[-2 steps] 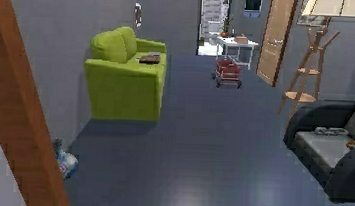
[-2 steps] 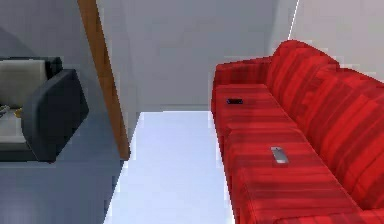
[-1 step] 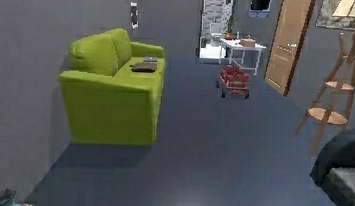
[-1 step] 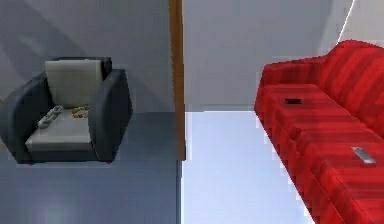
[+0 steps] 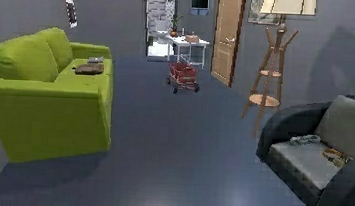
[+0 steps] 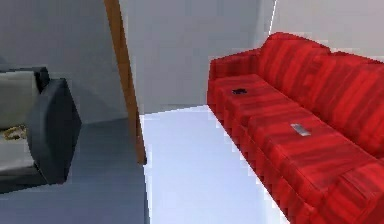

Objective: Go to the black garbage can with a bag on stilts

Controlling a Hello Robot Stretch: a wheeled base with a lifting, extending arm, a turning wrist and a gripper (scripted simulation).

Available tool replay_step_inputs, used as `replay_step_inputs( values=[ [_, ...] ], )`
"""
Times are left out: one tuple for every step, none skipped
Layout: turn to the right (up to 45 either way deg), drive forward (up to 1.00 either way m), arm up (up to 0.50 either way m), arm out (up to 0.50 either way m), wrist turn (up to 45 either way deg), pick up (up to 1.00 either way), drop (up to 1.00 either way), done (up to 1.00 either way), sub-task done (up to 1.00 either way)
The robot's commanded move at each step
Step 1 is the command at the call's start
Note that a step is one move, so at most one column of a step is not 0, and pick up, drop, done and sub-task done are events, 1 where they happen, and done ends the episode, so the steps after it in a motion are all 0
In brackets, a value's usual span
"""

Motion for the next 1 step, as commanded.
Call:
replay_step_inputs(
  values=[
    [0.0,0.25,0.00,0.00,0.0,0.00,0.00,0.00,0.00]
  ],
)
